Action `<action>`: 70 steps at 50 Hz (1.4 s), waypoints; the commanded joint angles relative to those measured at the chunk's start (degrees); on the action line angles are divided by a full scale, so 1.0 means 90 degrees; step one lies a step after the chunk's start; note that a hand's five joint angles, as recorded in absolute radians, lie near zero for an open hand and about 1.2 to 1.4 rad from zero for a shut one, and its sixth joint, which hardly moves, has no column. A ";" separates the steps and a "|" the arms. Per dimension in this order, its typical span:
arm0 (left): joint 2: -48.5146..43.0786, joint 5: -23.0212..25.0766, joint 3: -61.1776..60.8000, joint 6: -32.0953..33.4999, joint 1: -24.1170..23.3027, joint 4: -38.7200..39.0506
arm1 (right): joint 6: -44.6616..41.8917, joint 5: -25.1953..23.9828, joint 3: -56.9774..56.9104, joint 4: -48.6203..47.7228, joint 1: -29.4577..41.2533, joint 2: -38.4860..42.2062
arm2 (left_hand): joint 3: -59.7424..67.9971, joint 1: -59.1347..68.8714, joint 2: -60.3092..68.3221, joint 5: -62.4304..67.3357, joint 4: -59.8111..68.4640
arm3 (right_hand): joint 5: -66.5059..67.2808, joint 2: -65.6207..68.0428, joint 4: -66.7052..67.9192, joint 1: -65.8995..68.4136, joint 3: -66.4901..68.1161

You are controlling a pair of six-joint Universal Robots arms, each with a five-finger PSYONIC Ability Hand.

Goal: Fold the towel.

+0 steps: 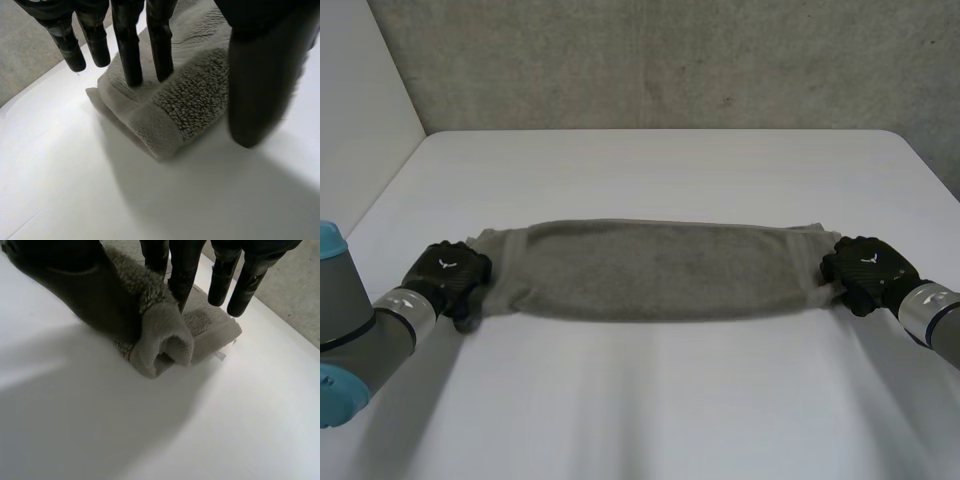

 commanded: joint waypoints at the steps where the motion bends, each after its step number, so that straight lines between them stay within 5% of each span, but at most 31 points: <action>1: -0.0018 -0.0021 0.0010 0.0000 0.0079 -0.0004 | -0.0016 0.0071 -0.0104 -0.0233 -0.0084 -0.0029 | -0.0331 0.2467 0.2392 0.2428 -0.0374 | 0.0555 0.0611 -0.0485 0.1186 -0.0277; 6: -0.0018 -0.0069 -0.0019 0.0000 0.0137 -0.0014 | -0.0016 0.0042 -0.0172 -0.0125 -0.0474 -0.0175 | -0.0331 0.2411 0.2336 0.2372 -0.0374 | 0.0555 0.0611 -0.0485 0.1186 -0.0277; 8: -0.0028 -0.0069 -0.0038 0.0000 0.0128 -0.0014 | -0.0074 0.0100 -0.0095 -0.0057 -0.0455 -0.0185 | -0.0331 0.2318 0.2243 0.2279 -0.0374 | -0.2979 -0.2922 -0.0485 -0.2347 -0.0277; 12: -0.0028 -0.0069 -0.0048 0.0000 0.0079 -0.0014 | -0.0123 0.0071 -0.0016 0.0002 -0.0416 -0.0185 | -0.0331 0.2224 0.2149 0.2185 -0.0374 | -0.3233 -0.3177 -0.0485 -0.2601 -0.0277; 17: -0.0018 -0.0079 -0.0068 0.0000 0.0040 -0.0014 | -0.0133 -0.0026 0.0052 0.0002 -0.0357 -0.0146 | -0.0331 0.1196 0.1121 0.1157 -0.0374 | -0.2560 -0.2504 -0.0485 -0.1929 -0.0277; 20: 0.0001 -0.0079 -0.0087 -0.0010 0.0030 -0.0014 | -0.0142 -0.0036 0.0033 0.0002 -0.0376 -0.0136 | -0.0331 0.0878 0.0803 0.0839 -0.0374 | -0.0313 -0.0256 -0.0485 0.0319 -0.0277; 25: 0.0099 -0.0099 -0.0107 -0.0019 0.0049 -0.0024 | -0.0113 -0.0114 -0.0016 0.0002 -0.0425 -0.0165 | -0.0331 -0.2254 -0.2329 -0.2293 -0.0374 | 0.0555 0.0611 -0.0485 0.1186 -0.0277; 41: 0.0841 -0.0089 -0.0195 -0.0098 0.0205 -0.0024 | -0.0610 -0.0749 -0.0766 0.0752 -0.2026 -0.0468 | -0.0331 -0.2374 -0.2449 -0.2413 -0.0374 | 0.0555 0.0611 -0.0485 0.1186 -0.0277; 49: 0.0939 -0.0079 -0.0205 -0.0098 0.0206 -0.0034 | -0.1031 -0.0681 -0.1832 0.1594 -0.2056 -0.0605 | -0.0331 -0.2374 -0.2449 -0.2413 -0.0374 | 0.0555 0.0611 -0.0485 0.1186 -0.0277; 57: 0.0939 -0.0079 -0.0175 -0.0127 0.0167 -0.0014 | -0.0875 -0.0446 -0.2575 0.1828 -0.0015 -0.1113 | -0.0331 -0.2374 -0.2449 -0.2413 -0.0374 | 0.0555 0.0611 -0.0485 0.1186 -0.0277; 59: 0.0958 -0.0079 -0.0175 -0.0166 0.0128 -0.0024 | -0.0875 -0.0087 -0.2847 0.1818 0.1306 -0.1025 | -0.0331 -0.2374 -0.2449 -0.2413 -0.0374 | 0.0555 0.0611 -0.0485 0.1186 -0.0277; 60: 0.0958 -0.0079 -0.0175 -0.0166 0.0128 -0.0024 | -0.0875 -0.0085 -0.2848 0.1818 0.1313 -0.1025 | -0.0331 -0.2374 -0.2449 -0.2413 -0.0374 | 0.0555 0.0611 -0.0485 0.1186 -0.0277; 67: 0.1251 -0.0089 -0.0146 -0.0478 -0.0048 -0.0024 | -0.0885 0.0627 -0.3940 0.1643 0.4551 0.0554 | -0.0331 -0.2374 -0.2449 -0.2413 -0.0374 | 0.0555 0.0611 -0.0485 0.1186 -0.0277; 70: 0.1320 -0.0099 -0.0136 -0.0576 -0.0077 -0.0024 | -0.0875 0.0725 -0.4408 0.1565 0.5187 0.1218 | -0.0331 -0.2374 -0.2449 -0.2413 -0.0374 | 0.0555 0.0611 -0.0485 0.1186 -0.0277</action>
